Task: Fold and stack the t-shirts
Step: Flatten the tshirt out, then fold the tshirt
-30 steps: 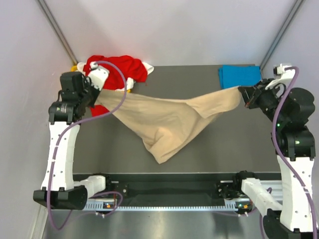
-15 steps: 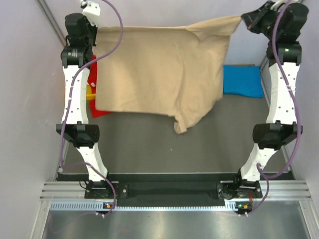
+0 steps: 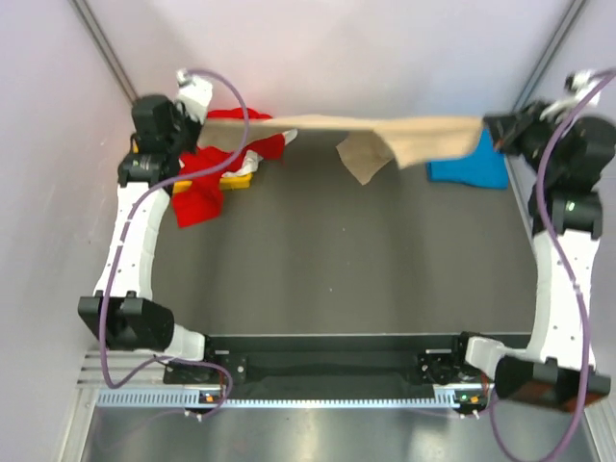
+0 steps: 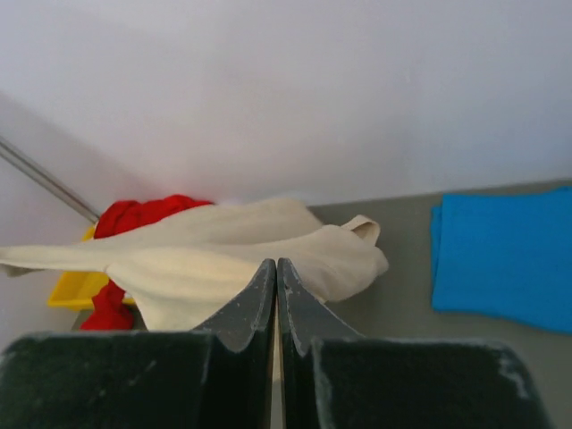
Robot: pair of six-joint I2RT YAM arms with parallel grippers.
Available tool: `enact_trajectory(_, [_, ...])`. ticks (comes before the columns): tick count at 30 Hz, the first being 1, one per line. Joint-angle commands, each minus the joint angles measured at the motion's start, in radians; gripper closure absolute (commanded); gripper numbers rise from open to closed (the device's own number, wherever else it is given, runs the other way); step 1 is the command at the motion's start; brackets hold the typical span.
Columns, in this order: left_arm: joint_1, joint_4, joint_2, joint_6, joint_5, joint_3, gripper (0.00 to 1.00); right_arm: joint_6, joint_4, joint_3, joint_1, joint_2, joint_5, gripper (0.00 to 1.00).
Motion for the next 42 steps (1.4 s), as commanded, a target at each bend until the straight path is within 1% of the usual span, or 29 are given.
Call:
enact_trajectory(1, [0.014, -0.008, -0.121, 0.078, 0.109, -0.244, 1.00, -0.012, 0.002, -0.279, -0.019, -0.152, 0.053, 1.00])
enact_trajectory(2, [0.014, -0.020, -0.189, 0.094, 0.133, -0.304, 1.00, -0.006, 0.015, -0.436, -0.021, -0.244, 0.053, 1.00])
enact_trajectory(3, [0.014, -0.042, -0.222, 0.114, 0.179, -0.411, 1.00, -0.006, 0.010, -0.502, -0.021, -0.281, 0.043, 1.00])
enact_trajectory(4, [0.014, -0.097, -0.256, 0.153, 0.210, -0.461, 1.00, -0.015, -0.008, -0.554, -0.021, -0.320, 0.041, 1.00])
enact_trajectory(5, [0.012, -0.138, -0.315, 0.178, 0.241, -0.507, 1.00, -0.033, -0.071, -0.624, -0.022, -0.376, 0.041, 1.00])
enact_trajectory(6, [0.012, -0.175, -0.346, 0.201, 0.293, -0.592, 1.00, -0.039, -0.102, -0.652, -0.022, -0.404, 0.035, 1.00])
enact_trajectory(7, [0.011, -0.209, -0.375, 0.248, 0.310, -0.632, 1.00, -0.041, -0.128, -0.712, -0.021, -0.432, 0.021, 1.00])
enact_trajectory(8, [0.011, -0.303, -0.415, 0.272, 0.318, -0.665, 1.00, -0.042, -0.170, -0.743, -0.021, -0.485, 0.005, 1.00])
enact_trajectory(9, [0.009, -0.345, -0.426, 0.311, 0.312, -0.717, 1.00, -0.043, -0.192, -0.799, -0.021, -0.509, -0.026, 1.00])
enact_trajectory(11, [0.011, -0.449, -0.445, 0.335, 0.284, -0.766, 1.00, -0.039, -0.270, -0.844, -0.019, -0.567, -0.039, 1.00])
enact_trajectory(12, [0.009, -0.476, -0.454, 0.344, 0.270, -0.824, 1.00, -0.038, -0.293, -0.866, -0.021, -0.582, -0.045, 1.00])
enact_trajectory(15, [0.009, -0.568, -0.498, 0.401, 0.235, -0.921, 1.00, -0.007, -0.349, -0.942, -0.021, -0.651, -0.085, 1.00])
enact_trajectory(18, [0.011, -0.654, -0.518, 0.463, 0.197, -0.949, 1.00, 0.007, -0.384, -0.966, -0.021, -0.694, -0.082, 1.00])
enact_trajectory(21, [0.011, -0.660, -0.499, 0.474, 0.146, -0.943, 1.00, 0.008, -0.363, -0.976, -0.022, -0.685, -0.062, 1.00])
enact_trajectory(22, [0.009, -0.589, -0.476, 0.444, 0.128, -0.943, 1.00, 0.016, -0.331, -0.996, -0.021, -0.658, -0.066, 1.00])
enact_trajectory(23, [0.011, -0.533, -0.457, 0.425, 0.102, -0.947, 1.00, 0.040, -0.223, -1.010, -0.021, -0.632, -0.081, 1.00])
enact_trajectory(24, [0.011, -0.457, -0.436, 0.369, 0.062, -0.943, 1.00, 0.057, -0.149, -1.027, -0.021, -0.603, -0.121, 1.00])
enact_trajectory(25, [0.011, -0.357, -0.376, 0.343, 0.051, -0.929, 1.00, 0.072, -0.077, -1.054, -0.021, -0.566, -0.126, 1.00])
enact_trajectory(26, [0.009, -0.308, -0.339, 0.315, 0.036, -0.909, 1.00, 0.088, 0.050, -1.059, -0.021, -0.476, -0.128, 1.00])
enact_trajectory(27, [0.009, -0.271, -0.299, 0.286, 0.011, -0.856, 1.00, 0.080, 0.099, -1.056, -0.021, -0.425, -0.123, 1.00])
enact_trajectory(28, [0.011, -0.228, -0.223, 0.239, 0.011, -0.823, 1.00, 0.065, 0.158, -1.033, -0.018, -0.326, -0.090, 1.00])
enact_trajectory(29, [0.009, -0.209, -0.190, 0.224, 0.014, -0.768, 1.00, 0.047, 0.197, -1.024, -0.018, -0.278, -0.077, 1.00])
enact_trajectory(30, [0.009, -0.185, -0.135, 0.220, 0.043, -0.748, 1.00, 0.045, 0.272, -1.010, -0.013, -0.188, -0.075, 1.00])
enact_trajectory(33, [0.008, -0.159, -0.069, 0.218, 0.103, -0.676, 1.00, 0.037, 0.347, -0.967, 0.011, -0.060, -0.107, 1.00])
enact_trajectory(34, [0.003, -0.149, -0.025, 0.214, 0.111, -0.662, 1.00, 0.028, 0.361, -0.928, 0.039, 0.009, -0.100, 1.00])
enact_trajectory(37, [0.003, -0.105, 0.050, 0.192, 0.074, -0.616, 1.00, -0.009, 0.355, -0.851, 0.060, 0.115, -0.054, 1.00])
enact_trajectory(39, [0.003, -0.093, 0.083, 0.187, 0.062, -0.593, 1.00, -0.024, 0.343, -0.817, 0.057, 0.148, -0.004, 1.00])
enact_trajectory(42, [0.003, -0.086, 0.133, 0.177, 0.049, -0.575, 1.00, -0.035, 0.351, -0.763, 0.062, 0.203, -0.006, 1.00])
